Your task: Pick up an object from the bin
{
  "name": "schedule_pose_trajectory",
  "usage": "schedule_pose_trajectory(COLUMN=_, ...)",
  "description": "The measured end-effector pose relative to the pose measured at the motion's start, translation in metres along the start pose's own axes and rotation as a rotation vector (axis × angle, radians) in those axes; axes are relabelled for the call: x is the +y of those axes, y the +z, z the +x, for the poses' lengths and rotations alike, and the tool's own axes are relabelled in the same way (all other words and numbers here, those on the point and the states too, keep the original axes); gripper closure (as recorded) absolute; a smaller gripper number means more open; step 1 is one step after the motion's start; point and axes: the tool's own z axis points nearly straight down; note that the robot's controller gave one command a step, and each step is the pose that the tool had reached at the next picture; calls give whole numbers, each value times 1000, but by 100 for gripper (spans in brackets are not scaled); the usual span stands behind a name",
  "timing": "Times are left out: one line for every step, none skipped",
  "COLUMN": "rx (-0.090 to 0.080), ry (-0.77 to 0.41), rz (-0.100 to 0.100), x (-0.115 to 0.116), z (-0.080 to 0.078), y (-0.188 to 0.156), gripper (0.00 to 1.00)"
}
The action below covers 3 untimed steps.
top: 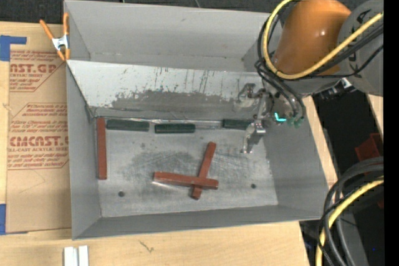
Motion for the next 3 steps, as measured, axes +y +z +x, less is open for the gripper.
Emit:
schedule_pose_trajectory(rx=-8, ry=0, rz=1, x=0, z=-2, y=-4, gripper=0)
schedule_pose_trajectory(rx=-12, ry=-95, rz=2, x=6, z=3, y=31, gripper=0)
schedule_pose_trajectory(rx=-12, ry=-256, rz=2, x=22, z=9, y=104, gripper=0)
